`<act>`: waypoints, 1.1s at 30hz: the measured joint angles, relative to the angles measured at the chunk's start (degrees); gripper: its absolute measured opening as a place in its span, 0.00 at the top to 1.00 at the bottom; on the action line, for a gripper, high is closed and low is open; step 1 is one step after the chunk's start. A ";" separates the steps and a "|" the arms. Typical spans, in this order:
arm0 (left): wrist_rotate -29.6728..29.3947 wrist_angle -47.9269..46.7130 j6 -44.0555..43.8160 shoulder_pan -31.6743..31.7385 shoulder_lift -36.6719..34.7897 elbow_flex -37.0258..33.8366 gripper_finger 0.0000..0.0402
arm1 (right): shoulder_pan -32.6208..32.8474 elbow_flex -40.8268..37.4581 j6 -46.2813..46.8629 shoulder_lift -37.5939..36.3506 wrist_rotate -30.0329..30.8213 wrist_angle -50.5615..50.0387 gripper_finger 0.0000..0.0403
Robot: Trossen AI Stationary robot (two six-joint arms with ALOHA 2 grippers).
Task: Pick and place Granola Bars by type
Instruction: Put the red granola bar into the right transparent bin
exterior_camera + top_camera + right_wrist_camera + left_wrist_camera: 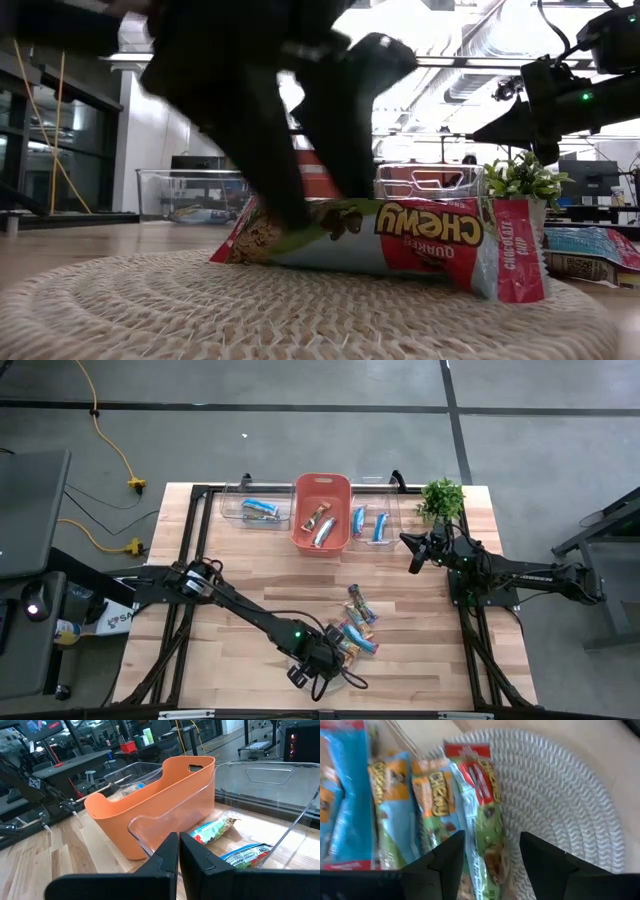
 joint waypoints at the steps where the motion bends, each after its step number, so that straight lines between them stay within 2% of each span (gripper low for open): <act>1: 0.05 0.06 -0.01 0.00 0.06 -0.06 0.54 | -0.02 0.02 0.00 0.00 -0.02 0.00 1.00; 8: 0.85 0.73 -0.15 0.02 1.12 0.09 0.54 | -0.01 0.01 0.00 0.00 0.01 0.01 1.00; 33: -2.64 0.51 0.01 0.02 1.44 0.07 0.54 | 0.00 0.00 0.00 0.00 0.01 0.02 1.00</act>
